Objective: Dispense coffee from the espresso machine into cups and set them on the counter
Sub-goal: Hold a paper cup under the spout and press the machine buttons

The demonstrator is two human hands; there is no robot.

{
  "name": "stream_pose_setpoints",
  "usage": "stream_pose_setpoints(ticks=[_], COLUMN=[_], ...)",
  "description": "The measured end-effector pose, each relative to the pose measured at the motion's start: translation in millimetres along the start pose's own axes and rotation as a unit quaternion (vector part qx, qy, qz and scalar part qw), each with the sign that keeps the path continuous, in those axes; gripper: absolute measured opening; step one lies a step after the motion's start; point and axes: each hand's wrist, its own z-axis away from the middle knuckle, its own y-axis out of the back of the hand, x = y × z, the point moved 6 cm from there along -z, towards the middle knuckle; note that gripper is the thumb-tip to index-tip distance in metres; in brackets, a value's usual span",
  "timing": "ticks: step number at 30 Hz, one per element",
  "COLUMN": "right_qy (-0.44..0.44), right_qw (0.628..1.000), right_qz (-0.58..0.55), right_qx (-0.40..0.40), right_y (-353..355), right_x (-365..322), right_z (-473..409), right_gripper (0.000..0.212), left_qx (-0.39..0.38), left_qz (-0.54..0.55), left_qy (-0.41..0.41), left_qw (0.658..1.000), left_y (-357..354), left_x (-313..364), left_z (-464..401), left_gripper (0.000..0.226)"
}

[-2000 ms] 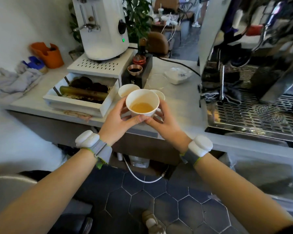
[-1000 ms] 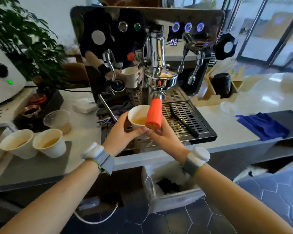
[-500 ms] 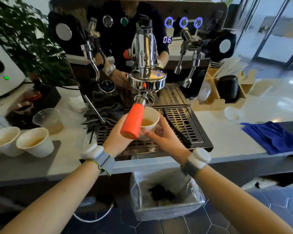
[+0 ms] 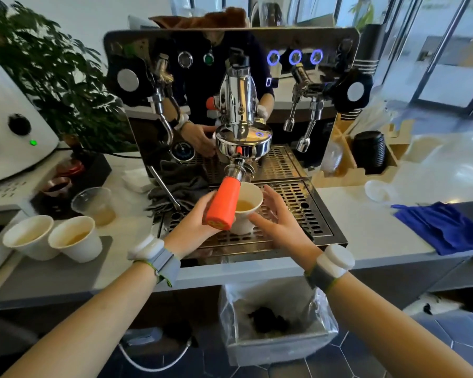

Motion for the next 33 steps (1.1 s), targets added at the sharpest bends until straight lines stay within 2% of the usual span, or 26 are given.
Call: stream_pose_setpoints(ticks=[4, 8, 13, 19, 26, 33], right_qy=[0.021, 0.073, 0.124, 0.175, 0.231, 0.264], right_qw=[1.000, 0.995, 0.989, 0.978, 0.967, 0.956], right_qz=[0.007, 0.023, 0.026, 0.067, 0.073, 0.093], right_qx=[0.018, 0.070, 0.082, 0.087, 0.083, 0.086], right_y=[12, 30, 44, 49, 50, 61], right_x=[-23, -64, -107, -156, -203, -240], right_z=[4, 2, -4, -10, -18, -32], right_gripper=[0.083, 0.081, 0.081, 0.074, 0.072, 0.072], left_qx=[-0.022, 0.053, 0.064, 0.053, 0.040, 0.058], left_qz=[-0.042, 0.018, 0.017, -0.023, -0.025, -0.064], left_qy=[-0.020, -0.065, -0.128, -0.189, -0.230, -0.288], left_qw=[0.999, 0.996, 0.990, 0.980, 0.972, 0.954], left_y=[20, 48, 64, 70, 70, 78], left_x=[16, 65, 119, 170, 217, 263], left_z=[7, 8, 11, 7, 6, 9], left_gripper=[0.080, 0.061, 0.072, 0.063, 0.066, 0.065])
